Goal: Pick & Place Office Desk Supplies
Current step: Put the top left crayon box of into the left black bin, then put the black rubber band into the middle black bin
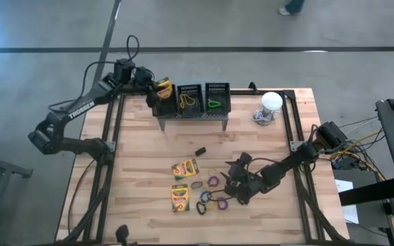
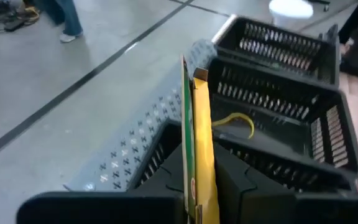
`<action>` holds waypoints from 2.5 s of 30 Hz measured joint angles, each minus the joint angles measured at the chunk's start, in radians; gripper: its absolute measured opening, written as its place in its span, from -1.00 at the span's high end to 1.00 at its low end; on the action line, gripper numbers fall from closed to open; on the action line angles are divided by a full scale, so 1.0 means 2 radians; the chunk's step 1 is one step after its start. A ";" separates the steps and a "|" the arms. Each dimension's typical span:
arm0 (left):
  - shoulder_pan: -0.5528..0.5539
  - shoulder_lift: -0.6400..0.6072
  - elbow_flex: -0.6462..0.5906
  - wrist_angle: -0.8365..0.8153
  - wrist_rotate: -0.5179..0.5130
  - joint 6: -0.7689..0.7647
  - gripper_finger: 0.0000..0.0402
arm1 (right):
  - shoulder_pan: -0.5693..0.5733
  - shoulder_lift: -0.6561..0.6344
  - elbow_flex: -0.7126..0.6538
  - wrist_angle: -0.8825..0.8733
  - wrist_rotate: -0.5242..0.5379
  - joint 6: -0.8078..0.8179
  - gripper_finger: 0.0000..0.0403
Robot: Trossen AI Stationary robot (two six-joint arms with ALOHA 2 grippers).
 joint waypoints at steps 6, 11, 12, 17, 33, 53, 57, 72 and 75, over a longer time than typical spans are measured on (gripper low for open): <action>-0.004 0.000 0.004 0.002 -0.004 0.013 0.78 | 0.000 0.000 0.000 0.001 0.000 0.001 -0.18; -0.004 0.000 0.003 -0.003 -0.018 0.024 0.71 | 0.000 0.000 0.000 0.001 0.000 0.001 -0.18; -0.004 0.000 0.003 -0.006 -0.021 0.028 0.67 | 0.000 0.000 0.000 0.001 0.000 0.001 -0.18; -0.004 0.000 0.003 -0.007 -0.023 0.034 0.48 | 0.000 0.000 0.000 0.001 0.000 0.001 -0.18; -0.019 0.000 0.032 -0.006 -0.062 0.045 0.33 | 0.000 0.000 0.000 0.001 0.000 0.001 -0.18; -0.144 -0.014 0.209 -0.231 -0.230 0.034 0.40 | 0.000 0.000 0.000 0.001 0.012 0.004 -0.18; -0.187 -0.030 0.229 -0.274 -0.292 0.029 0.41 | 0.000 0.000 0.000 0.001 0.012 0.005 -0.18; -0.213 -0.063 0.197 -0.407 -0.255 -0.023 0.41 | 0.000 0.000 0.000 0.008 0.013 0.005 -0.18; -0.229 -0.051 0.160 -0.354 -0.230 -0.010 0.41 | 0.000 0.000 0.000 0.010 0.013 0.004 -0.18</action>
